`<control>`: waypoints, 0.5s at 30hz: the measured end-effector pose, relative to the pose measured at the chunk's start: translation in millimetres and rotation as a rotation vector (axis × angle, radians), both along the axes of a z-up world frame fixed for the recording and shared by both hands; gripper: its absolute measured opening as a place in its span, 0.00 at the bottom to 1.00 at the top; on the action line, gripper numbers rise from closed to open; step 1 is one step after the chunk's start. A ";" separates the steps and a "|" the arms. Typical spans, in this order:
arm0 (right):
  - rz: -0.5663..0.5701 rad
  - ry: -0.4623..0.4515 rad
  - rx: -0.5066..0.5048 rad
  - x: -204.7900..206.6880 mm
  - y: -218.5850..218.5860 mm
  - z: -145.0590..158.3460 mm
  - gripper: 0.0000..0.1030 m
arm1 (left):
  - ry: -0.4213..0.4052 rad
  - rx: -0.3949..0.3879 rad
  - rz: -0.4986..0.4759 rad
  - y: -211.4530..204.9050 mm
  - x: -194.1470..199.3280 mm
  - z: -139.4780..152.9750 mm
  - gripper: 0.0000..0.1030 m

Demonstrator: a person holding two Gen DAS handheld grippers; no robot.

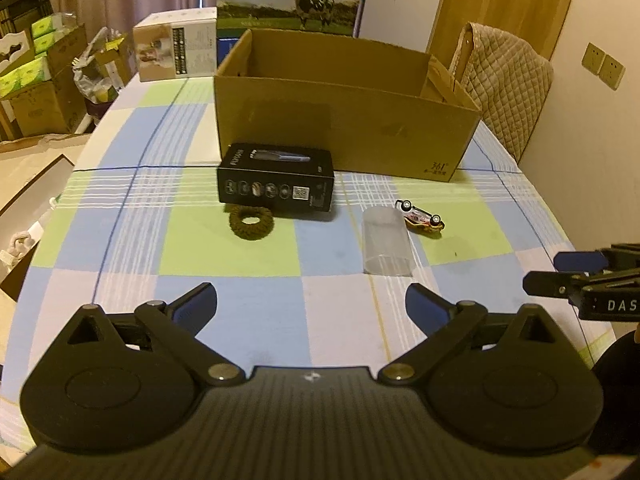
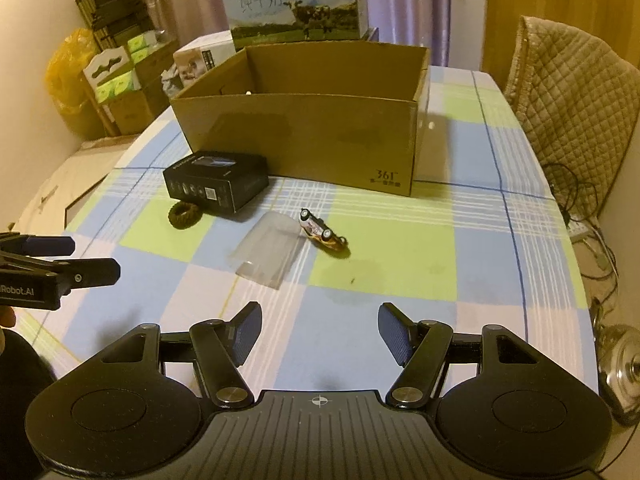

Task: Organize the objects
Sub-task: 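Move both grippers back toward the toy car and clear cup, then grasp the toy race car with the right gripper while the left grasps the clear cup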

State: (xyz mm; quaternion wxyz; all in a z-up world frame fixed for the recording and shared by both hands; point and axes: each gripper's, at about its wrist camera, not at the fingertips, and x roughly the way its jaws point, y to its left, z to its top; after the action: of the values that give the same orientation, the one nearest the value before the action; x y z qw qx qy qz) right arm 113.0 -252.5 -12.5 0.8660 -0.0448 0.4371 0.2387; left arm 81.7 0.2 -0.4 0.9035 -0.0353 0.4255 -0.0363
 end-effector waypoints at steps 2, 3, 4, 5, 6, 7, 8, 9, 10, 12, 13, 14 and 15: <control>0.019 0.001 -0.011 8.1 1.9 -3.4 0.61 | 0.008 -0.003 -0.008 -3.3 7.0 -4.8 0.96; 0.029 0.001 -0.017 11.6 2.6 -5.0 0.61 | 0.012 -0.004 -0.013 -5.0 10.3 -7.1 0.96; 0.038 -0.001 -0.023 16.1 3.5 -7.2 0.61 | 0.016 -0.003 -0.018 -6.6 13.7 -9.5 0.96; 0.047 -0.001 -0.028 20.0 4.9 -9.3 0.61 | 0.020 -0.001 -0.023 -8.3 17.8 -12.2 0.96; 0.058 -0.001 -0.032 24.4 5.9 -11.7 0.61 | 0.023 0.000 -0.025 -9.1 21.2 -14.9 0.96; 0.069 -0.004 -0.035 28.3 7.2 -14.0 0.61 | 0.029 -0.001 -0.028 -9.9 24.9 -17.7 0.96; 0.079 -0.009 -0.040 32.7 8.7 -16.3 0.61 | 0.035 -0.001 -0.031 -10.6 28.7 -20.5 0.96; 0.091 -0.013 -0.046 36.5 10.7 -18.9 0.61 | 0.041 0.001 -0.033 -11.5 33.0 -23.7 0.96; 0.105 -0.019 -0.048 40.6 12.6 -21.3 0.60 | 0.045 0.002 -0.035 -12.0 36.1 -26.1 0.96; 0.136 -0.029 -0.032 49.1 16.2 -26.0 0.60 | 0.053 0.002 -0.036 -12.7 43.5 -31.4 0.96; 0.151 -0.034 -0.029 53.1 18.3 -28.3 0.60 | 0.057 0.001 -0.036 -12.8 47.0 -34.0 0.96; 0.163 -0.043 -0.035 56.1 21.4 -30.7 0.60 | 0.060 0.000 -0.037 -12.6 49.9 -35.9 0.96; 0.178 -0.052 -0.045 59.4 24.0 -33.3 0.60 | 0.060 0.000 -0.039 -12.1 53.2 -37.8 0.96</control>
State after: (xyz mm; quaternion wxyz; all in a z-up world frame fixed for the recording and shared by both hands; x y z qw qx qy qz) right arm 172.4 -228.5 -45.8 0.8512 -0.1090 0.4142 0.3034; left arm 134.9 -11.9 -38.2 0.8895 -0.0280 0.4531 -0.0527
